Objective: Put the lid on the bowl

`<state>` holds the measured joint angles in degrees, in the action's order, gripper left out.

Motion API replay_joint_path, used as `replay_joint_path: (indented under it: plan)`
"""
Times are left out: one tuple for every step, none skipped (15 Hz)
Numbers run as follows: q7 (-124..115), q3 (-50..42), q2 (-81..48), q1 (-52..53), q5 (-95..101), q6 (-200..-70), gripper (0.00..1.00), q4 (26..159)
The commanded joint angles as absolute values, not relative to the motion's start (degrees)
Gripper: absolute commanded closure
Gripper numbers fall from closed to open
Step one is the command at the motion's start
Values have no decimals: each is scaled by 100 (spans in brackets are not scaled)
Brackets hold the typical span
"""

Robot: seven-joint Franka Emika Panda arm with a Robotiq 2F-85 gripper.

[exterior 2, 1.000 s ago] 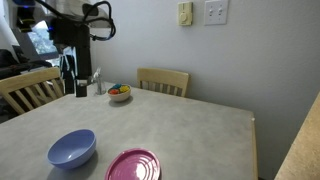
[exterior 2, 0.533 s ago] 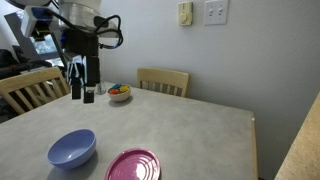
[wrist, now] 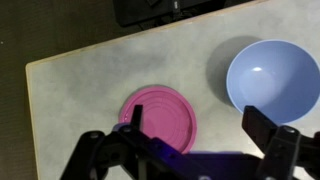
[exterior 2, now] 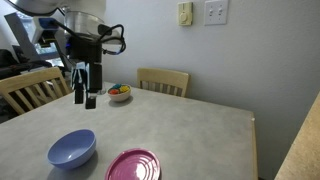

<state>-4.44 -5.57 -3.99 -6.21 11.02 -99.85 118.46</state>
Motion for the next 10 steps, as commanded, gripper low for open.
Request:
replay_joint_path:
  plan:
    - [-512, -656, -851, -700, 714, -10070, 0, 11530]
    - [-538, -676, -934, -715, 603, -10079, 0, 11483]
    - [-562, -704, -1018, -737, 438, -10053, 0, 11418]
    - [-579, -725, -1087, -754, 299, -10074, 0, 11381]
    - [-614, -752, -1166, -777, 112, -10077, 0, 11327]
    - [-683, -780, -1222, -796, -55, -10101, 0, 11284]
    - [-725, -800, -1294, -823, -225, -10161, 0, 11253]
    - [-787, -821, -1351, -843, -375, -10187, 0, 11210]
    - [-853, -843, -1440, -863, -505, -10216, 0, 11166]
    - [-902, -859, -1510, -880, -600, -10253, 0, 11133]
